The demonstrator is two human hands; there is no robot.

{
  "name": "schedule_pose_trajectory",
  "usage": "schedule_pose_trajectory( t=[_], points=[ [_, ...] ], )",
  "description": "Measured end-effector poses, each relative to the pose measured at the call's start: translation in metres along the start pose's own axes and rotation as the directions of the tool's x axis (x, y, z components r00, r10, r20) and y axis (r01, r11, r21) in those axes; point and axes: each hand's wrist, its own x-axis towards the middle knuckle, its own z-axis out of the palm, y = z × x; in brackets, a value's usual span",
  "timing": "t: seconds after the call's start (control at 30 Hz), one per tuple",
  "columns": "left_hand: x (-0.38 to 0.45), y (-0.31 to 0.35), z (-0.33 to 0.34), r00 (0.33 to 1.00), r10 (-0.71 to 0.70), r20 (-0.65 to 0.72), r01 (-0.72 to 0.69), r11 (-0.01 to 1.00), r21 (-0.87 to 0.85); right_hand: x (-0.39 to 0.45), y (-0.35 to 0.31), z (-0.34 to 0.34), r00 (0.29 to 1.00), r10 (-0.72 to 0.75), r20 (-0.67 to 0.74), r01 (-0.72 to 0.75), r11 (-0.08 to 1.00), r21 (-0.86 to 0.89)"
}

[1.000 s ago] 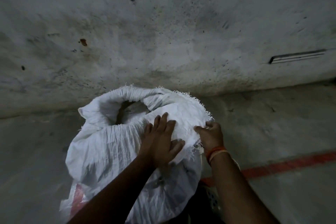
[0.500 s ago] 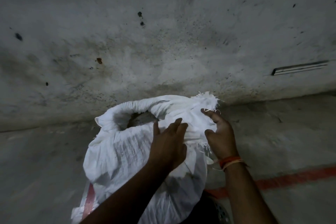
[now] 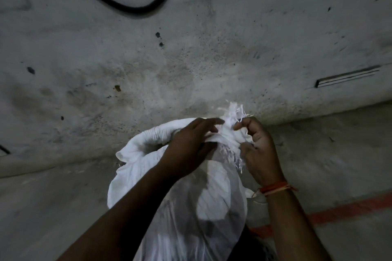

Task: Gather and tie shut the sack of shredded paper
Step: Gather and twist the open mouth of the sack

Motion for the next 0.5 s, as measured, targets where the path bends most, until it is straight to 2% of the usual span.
schedule_pose_trajectory(
  t=[0.07, 0.23, 0.4, 0.5],
  points=[
    [0.009, 0.001, -0.01, 0.997, -0.053, 0.063, 0.055, 0.998, -0.032, 0.002, -0.007, 0.003, 1.0, -0.014, 0.013, 0.013, 0.997, 0.08],
    [0.021, 0.005, -0.035, 0.967, 0.046, 0.252, -0.059, 0.997, 0.045, 0.003, -0.013, 0.01, 0.989, -0.025, 0.149, -0.011, 0.972, 0.235],
    [0.019, 0.001, -0.046, 0.962, 0.12, 0.245, -0.169, 0.967, 0.191, 0.0, -0.023, 0.006, 0.982, 0.007, 0.187, -0.053, 0.968, 0.245],
    [0.016, 0.003, -0.051, 0.979, 0.111, 0.17, -0.15, 0.961, 0.231, 0.0, -0.034, 0.006, 0.983, -0.033, 0.179, 0.009, 0.991, 0.134]
  ],
)
